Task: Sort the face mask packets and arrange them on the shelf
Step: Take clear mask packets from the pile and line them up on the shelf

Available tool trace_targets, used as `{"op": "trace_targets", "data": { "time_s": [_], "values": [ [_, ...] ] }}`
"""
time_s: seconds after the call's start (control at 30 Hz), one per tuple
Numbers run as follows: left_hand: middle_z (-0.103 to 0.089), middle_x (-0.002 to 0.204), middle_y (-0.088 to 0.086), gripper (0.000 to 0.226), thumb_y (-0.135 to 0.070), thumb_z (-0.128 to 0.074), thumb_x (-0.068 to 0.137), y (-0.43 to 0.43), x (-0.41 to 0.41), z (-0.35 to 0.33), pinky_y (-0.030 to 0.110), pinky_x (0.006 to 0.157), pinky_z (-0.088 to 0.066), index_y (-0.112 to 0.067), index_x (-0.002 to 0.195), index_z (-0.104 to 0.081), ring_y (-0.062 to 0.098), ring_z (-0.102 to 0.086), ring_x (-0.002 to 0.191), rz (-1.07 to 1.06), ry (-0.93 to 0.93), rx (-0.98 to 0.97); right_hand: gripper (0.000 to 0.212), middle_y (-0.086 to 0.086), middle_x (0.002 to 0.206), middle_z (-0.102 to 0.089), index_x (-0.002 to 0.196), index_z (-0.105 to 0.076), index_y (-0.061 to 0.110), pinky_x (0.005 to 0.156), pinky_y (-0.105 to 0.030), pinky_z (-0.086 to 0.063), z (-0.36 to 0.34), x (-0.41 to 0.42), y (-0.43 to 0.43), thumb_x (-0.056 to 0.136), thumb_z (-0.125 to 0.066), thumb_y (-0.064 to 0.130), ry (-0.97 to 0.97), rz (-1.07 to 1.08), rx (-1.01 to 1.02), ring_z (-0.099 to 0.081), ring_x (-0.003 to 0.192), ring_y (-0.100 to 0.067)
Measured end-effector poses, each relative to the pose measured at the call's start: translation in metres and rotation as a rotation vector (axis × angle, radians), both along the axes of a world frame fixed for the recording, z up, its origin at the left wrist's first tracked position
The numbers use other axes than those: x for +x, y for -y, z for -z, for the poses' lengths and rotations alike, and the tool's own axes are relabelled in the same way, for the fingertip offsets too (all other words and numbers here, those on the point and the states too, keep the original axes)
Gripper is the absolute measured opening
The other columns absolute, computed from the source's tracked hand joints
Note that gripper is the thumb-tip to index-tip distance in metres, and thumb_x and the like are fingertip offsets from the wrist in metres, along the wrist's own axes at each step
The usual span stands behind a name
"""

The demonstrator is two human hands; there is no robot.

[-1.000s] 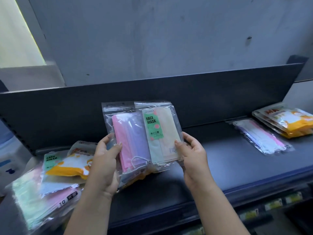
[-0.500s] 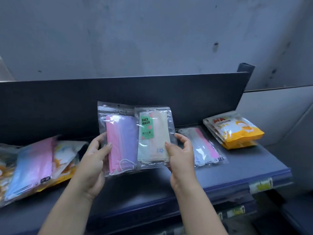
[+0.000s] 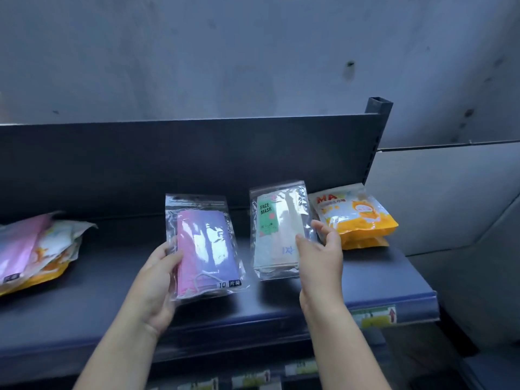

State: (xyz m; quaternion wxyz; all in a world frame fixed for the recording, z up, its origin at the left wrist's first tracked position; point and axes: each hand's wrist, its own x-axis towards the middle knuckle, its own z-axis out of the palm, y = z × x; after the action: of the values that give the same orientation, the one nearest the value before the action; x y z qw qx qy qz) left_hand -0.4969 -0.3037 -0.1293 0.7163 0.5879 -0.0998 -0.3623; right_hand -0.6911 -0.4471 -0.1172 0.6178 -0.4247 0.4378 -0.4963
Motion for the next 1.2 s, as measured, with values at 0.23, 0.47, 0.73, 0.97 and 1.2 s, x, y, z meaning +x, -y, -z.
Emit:
{"op": "trace_targets", "data": {
  "time_s": [0.23,0.47,0.73,0.97,1.2],
  "values": [
    [-0.077,0.101,0.014,0.018,-0.015,-0.055,0.103,0.019,-0.023,0.006,0.046,0.083,-0.059,-0.005,0.111,-0.067,0.031,-0.069,0.086,-0.01,0.121,0.077,0.035,-0.004,0.108,-0.072,0.126,-0.058,0.029,0.076,-0.031,-0.064,-0.011,-0.02,0.021,0.098,-0.064,0.009,0.119,0.058,0.023,-0.075,0.089,-0.011],
    [-0.062,0.083,0.008,0.029,-0.021,-0.06,0.082,0.081,-0.064,0.001,0.04,0.071,-0.043,0.002,0.1,-0.061,0.024,-0.052,0.075,0.049,0.266,0.157,0.034,-0.005,0.115,-0.073,0.124,-0.058,0.028,0.097,-0.051,-0.059,-0.017,-0.033,0.032,0.099,-0.063,0.007,0.276,0.1,0.1,-0.074,0.106,-0.025],
    [-0.066,0.115,-0.004,0.043,-0.027,-0.063,0.095,0.131,-0.087,0.017,0.036,0.086,-0.05,-0.019,0.136,-0.056,0.021,-0.063,0.103,-0.004,0.676,0.323,0.035,0.001,0.119,-0.068,0.127,-0.059,0.022,0.108,-0.041,-0.051,-0.012,-0.043,0.036,0.097,-0.066,0.006,0.254,0.118,0.063,-0.064,0.123,-0.02],
    [-0.063,0.117,0.002,0.053,-0.034,-0.068,0.095,0.143,-0.093,0.029,0.046,0.098,-0.05,-0.011,0.14,-0.053,0.031,-0.059,0.114,-0.091,0.742,0.434,0.034,-0.005,0.124,-0.068,0.124,-0.059,0.028,0.107,-0.049,-0.052,-0.012,-0.046,0.036,0.096,-0.067,0.01,0.231,0.084,0.064,-0.066,0.12,-0.023],
    [-0.06,0.131,0.012,0.045,-0.03,-0.063,0.1,0.144,-0.098,0.029,0.042,0.1,-0.044,-0.007,0.137,-0.054,0.035,-0.053,0.122,-0.133,0.774,0.47,0.034,0.001,0.115,-0.067,0.126,-0.058,0.026,0.083,-0.028,-0.058,-0.011,-0.045,0.039,0.098,-0.066,0.008,0.2,0.05,0.071,-0.069,0.098,-0.011]
  ]
}}
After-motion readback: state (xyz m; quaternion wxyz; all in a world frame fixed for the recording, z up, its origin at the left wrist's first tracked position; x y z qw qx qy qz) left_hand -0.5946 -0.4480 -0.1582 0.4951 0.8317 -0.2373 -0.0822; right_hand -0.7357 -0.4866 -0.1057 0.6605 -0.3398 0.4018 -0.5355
